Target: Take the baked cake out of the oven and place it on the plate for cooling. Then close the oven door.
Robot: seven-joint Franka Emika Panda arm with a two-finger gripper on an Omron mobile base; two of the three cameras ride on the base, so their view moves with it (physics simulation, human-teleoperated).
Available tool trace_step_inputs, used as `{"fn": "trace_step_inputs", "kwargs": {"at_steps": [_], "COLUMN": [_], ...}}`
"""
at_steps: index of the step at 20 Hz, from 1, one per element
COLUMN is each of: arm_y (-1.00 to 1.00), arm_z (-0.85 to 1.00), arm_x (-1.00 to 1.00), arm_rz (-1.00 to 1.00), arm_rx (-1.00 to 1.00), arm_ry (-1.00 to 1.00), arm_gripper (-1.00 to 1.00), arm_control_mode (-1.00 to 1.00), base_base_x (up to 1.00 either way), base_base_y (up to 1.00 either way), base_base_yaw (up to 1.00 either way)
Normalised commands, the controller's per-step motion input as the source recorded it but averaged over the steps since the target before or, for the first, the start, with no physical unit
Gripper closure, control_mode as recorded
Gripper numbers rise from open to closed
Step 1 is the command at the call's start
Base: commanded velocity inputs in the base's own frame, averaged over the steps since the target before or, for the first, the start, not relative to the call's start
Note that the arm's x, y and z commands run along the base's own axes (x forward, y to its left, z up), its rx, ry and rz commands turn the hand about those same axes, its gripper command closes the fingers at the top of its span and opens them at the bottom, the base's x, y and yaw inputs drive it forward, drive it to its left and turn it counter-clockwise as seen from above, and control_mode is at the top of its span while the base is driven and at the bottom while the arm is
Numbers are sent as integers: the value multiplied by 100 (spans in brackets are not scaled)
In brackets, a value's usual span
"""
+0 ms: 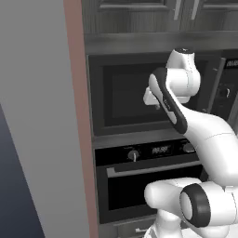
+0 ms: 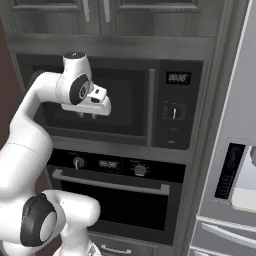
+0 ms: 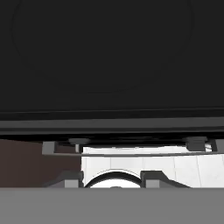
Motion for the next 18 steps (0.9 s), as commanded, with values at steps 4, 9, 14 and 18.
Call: {"fn": "trace_step_inputs", "kwargs": {"at_steps": [4,9,14,18], "arm_y": [0,0,0,0], "arm_z": [0,0,0,0], "arm_x": [0,0,0,0], "arm_rz": [0,0,0,0], "arm_rx": [0,0,0,0], "arm_ry": [0,0,0,0], "arm_gripper": [-100,-100,-100,-100], "arm_control_mode": [100,100,100,100], "base_base_x": [-13,-83,-71,-2], "base_base_y": [1,-39,-77,-89], "base_base_yaw": [0,0,12,44]}}
